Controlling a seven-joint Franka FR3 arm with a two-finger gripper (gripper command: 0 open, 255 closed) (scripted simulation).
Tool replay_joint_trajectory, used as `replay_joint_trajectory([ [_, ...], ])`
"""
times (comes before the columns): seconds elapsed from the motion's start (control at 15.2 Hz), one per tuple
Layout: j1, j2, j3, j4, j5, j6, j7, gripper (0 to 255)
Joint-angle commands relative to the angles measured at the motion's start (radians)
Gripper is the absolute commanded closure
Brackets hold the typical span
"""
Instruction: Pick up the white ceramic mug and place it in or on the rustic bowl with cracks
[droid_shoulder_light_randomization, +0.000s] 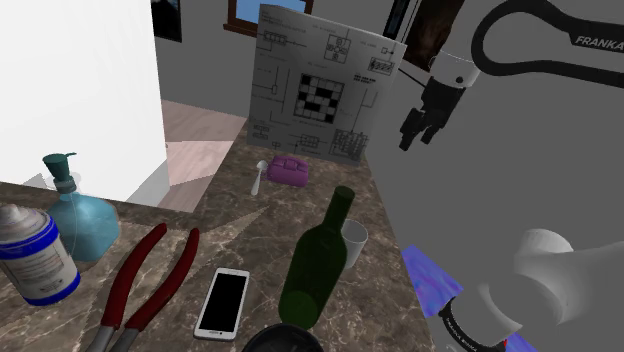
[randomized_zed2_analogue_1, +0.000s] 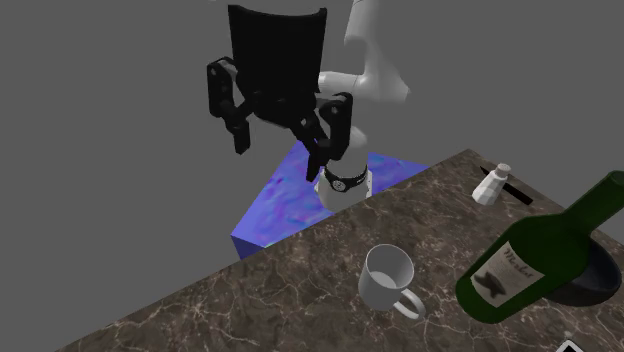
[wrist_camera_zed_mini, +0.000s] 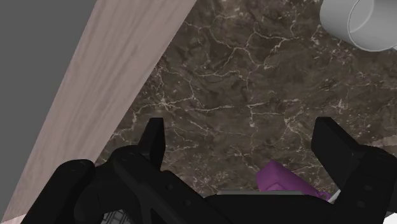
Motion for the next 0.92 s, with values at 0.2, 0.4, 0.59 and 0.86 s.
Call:
replay_joint_trajectory([
  [0.2,0.002,-0.07,0.039,-0.124,0.037,0.07,0.09,0],
  [0.4,0.009,-0.129,0.086,-0.238,0.08,0.141,0.182,0],
  [0.59,0.024,-0.175,0.141,-0.341,0.131,0.218,0.278,0],
  [0.86,0.056,-0.204,0.23,-0.459,0.211,0.332,0.413,0],
])
